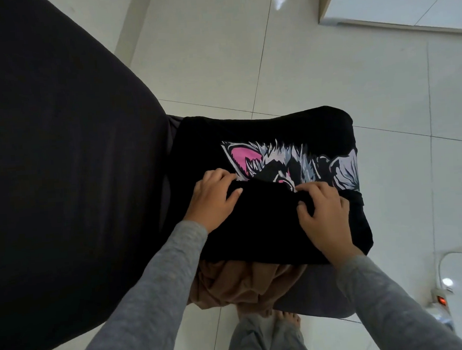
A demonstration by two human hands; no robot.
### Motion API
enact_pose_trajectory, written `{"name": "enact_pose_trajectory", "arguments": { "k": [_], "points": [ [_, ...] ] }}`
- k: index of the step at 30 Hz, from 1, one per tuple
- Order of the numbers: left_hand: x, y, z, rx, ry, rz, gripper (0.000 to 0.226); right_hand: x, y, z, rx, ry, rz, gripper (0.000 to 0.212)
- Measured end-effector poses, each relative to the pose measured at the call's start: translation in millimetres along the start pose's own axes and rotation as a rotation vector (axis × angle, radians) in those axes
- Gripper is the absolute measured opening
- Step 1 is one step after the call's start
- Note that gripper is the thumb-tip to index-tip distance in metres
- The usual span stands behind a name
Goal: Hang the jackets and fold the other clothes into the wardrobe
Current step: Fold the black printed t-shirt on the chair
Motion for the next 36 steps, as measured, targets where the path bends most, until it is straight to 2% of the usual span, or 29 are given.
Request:
{"name": "enact_pose_trajectory", "arguments": {
  "k": [2,7,14,19,22,26,29,33,36],
  "points": [
    [-2.3,-2.8,-3.2,0.014,-0.041,-0.013,0.027,4.8,-4.2,7.3,0.017,0.046,0.018,0.020],
    [2.9,-7.3,-8.3,0.030,-0.058,0.047,0.013,21.4,-18.1,29.3,0.018,0.081,0.003,0.018],
    [-0.9,-13.3,-15.8,0.032,-0.124,0.055,0.017,25.5,-17.9,67.6,-0.125,0.130,0.029,0.024],
    [-6.6,-6.7,-19.1,0.075,-0.222,0.117,0.016,18.4,-22.8,75.9,-0.114,0.026,0.009,0.011],
    [-8.3,-4.7,-18.2,0.100,-0.224,0.111,0.017,23.8,-21.6,84.8,-0.168,-0.031,-0.022,0.026],
    [-5.1,-14.1,-1.8,0.001,-0.204,0.118,0.031,26.4,-26.9,100.8,-0.219,0.057,-0.045,0.024],
    [-12.3,-20.9,30.7,-0.104,-0.136,0.081,0.035,25.0,-33.1,108.3,-0.230,0.073,-0.047,0.034],
    [-39.5,-31.2,82.5,-0.269,0.032,-0.071,0.034,19.9,-40.3,128.9,-0.291,-0.047,-0.042,0.041],
    [-58.9,-39.3,104.8,-0.307,0.050,-0.155,0.025,10.2,-43.4,149.5,-0.340,-0.163,-0.080,0.045]
  ]
}}
Point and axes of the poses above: each hand's wrist, its own y-axis away from the middle knuckle, its own x-axis out of the back of the hand, z = x × y, the point moved 2 cm from there along -y, towards the middle knuckle, and after that the axes turned 10 degrees about z, right-handed, at the moved point
